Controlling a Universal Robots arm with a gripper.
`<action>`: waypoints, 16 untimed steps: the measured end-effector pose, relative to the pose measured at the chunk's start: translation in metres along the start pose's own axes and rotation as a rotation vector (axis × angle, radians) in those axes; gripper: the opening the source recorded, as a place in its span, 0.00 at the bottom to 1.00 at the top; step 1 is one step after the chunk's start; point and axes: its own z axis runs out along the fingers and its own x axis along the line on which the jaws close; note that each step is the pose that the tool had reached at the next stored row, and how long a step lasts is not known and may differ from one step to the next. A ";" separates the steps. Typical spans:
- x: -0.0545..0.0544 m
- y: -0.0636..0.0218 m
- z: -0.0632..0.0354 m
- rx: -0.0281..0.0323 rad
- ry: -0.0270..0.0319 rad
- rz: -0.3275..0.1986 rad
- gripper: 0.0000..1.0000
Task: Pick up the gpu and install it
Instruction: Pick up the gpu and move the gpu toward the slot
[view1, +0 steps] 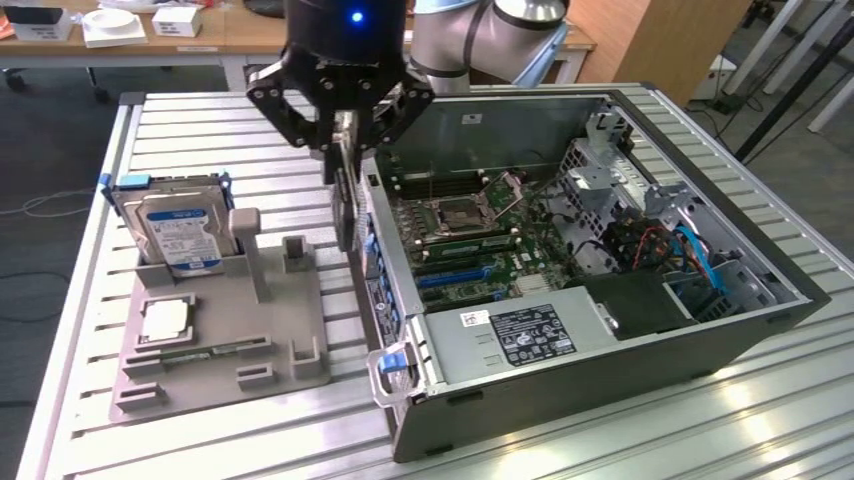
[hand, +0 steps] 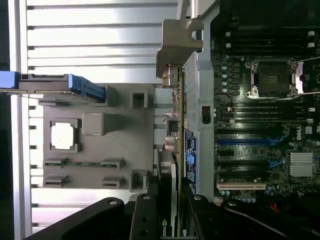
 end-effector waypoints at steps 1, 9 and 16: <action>-0.004 0.0002 -0.0017 0.0000 0.0002 0.000 0.27; -0.035 0.0017 -0.0105 -0.0001 0.0012 -0.001 0.27; -0.066 0.0027 -0.0122 -0.0001 0.0027 -0.001 0.27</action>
